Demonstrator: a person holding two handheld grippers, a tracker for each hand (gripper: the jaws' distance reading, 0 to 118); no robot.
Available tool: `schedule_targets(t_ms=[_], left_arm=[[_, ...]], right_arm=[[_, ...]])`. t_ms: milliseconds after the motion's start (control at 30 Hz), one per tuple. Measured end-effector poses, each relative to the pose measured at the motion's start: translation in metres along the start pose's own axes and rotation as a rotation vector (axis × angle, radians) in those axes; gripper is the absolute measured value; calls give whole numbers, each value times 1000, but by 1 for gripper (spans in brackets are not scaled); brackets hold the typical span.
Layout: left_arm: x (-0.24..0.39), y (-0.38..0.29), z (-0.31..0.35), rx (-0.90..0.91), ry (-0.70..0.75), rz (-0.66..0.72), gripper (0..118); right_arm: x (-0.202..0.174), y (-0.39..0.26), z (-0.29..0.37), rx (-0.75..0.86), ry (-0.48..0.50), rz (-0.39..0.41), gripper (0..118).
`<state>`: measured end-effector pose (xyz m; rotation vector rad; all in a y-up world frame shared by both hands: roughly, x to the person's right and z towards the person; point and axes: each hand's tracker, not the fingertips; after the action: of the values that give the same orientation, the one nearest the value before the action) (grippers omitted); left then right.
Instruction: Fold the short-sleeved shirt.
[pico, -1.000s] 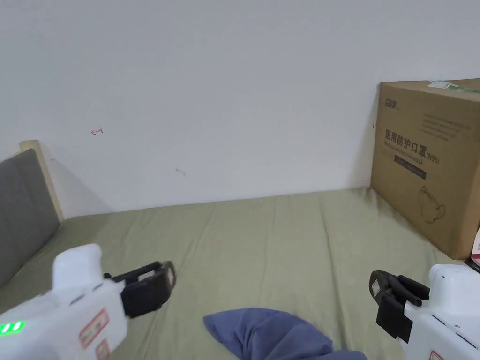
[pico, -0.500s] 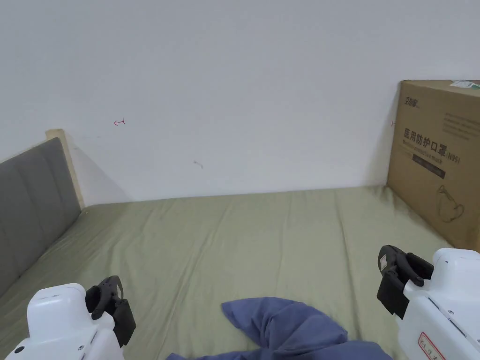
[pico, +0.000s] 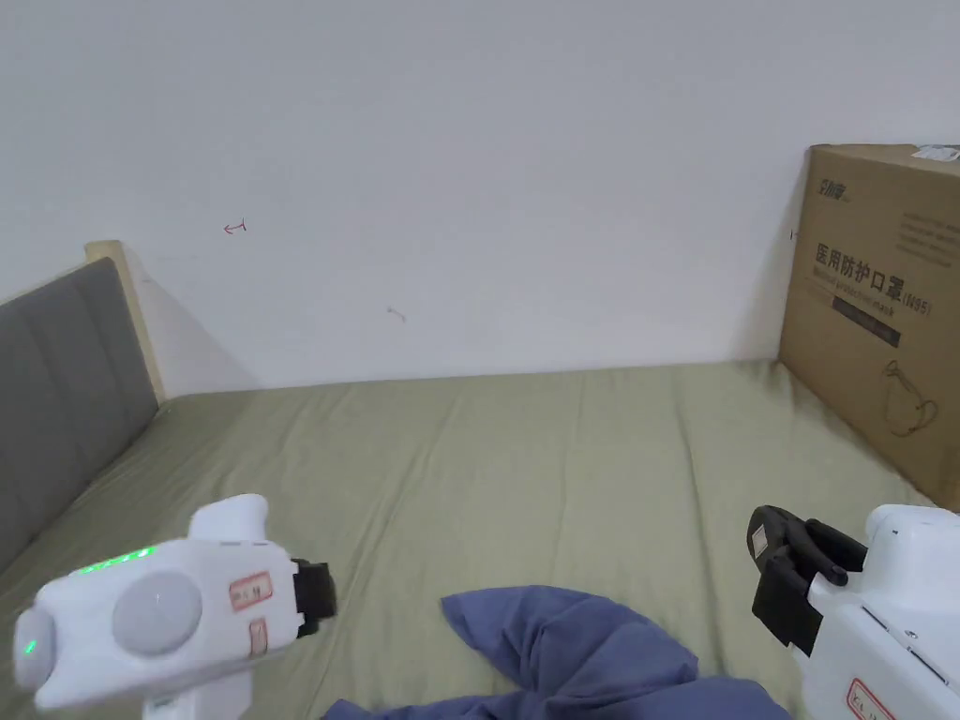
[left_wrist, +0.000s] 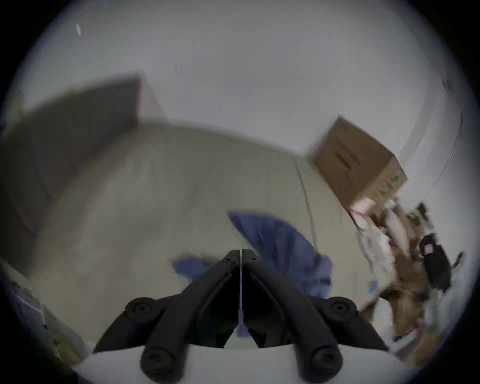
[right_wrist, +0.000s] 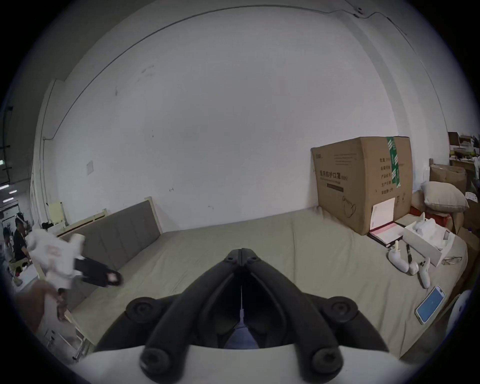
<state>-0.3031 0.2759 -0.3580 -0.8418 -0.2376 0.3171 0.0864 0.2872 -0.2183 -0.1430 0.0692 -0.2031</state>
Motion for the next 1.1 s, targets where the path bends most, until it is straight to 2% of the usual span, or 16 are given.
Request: schedule_targets(t_ms=[67,133,200,333,467,500,533,600,633,767,833,867,900,933,1000,1100], left_arm=[[-24,7,-51,-160,-144,71,1],[-40,4,-94,-270,-53,74,12],[-52,1,-129,-297,69,28,81],[-71,-16,-190,-361,166,7,97],[-80,-53,-231,-410,139,92,98],[-70,-61,-230,-376,158,55,98],[-56,-66,-220,-317,222,-84,85],[-34,-75,-204,-275,155,-229,10],[-25,-80,-192,-263,57,-219,10],[-9,-90,-137,-71,53,-229,10],[-10,-86,-107,45,30,-200,10],[-12,-86,-95,76,3,-177,10],[-13,-87,-82,116,-5,-155,10],[-14,-85,-73,145,5,-155,10],[-16,-86,-61,160,36,-179,10],[-23,-84,-56,145,65,-182,10]], right_arm=[[2,-6,-4,-19,6,6,0],[5,-14,-9,-38,11,8,0],[8,-22,-16,-71,2,21,0],[18,-38,-35,-131,-20,36,0],[29,-50,-60,-182,-47,1,0],[31,-52,-68,-192,-47,0,0],[33,-53,-78,-208,-46,4,0],[35,-52,-98,-234,-38,31,0],[37,-50,-110,-248,-32,40,0],[42,-40,-173,-367,53,35,1],[44,-42,-220,-491,77,8,22],[45,-46,-240,-560,71,11,46],[46,-53,-261,-594,42,12,84],[47,-63,-282,-656,20,39,100],[54,-87,-325,-863,28,56,101],[73,-126,-363,-1052,-25,-29,101]])
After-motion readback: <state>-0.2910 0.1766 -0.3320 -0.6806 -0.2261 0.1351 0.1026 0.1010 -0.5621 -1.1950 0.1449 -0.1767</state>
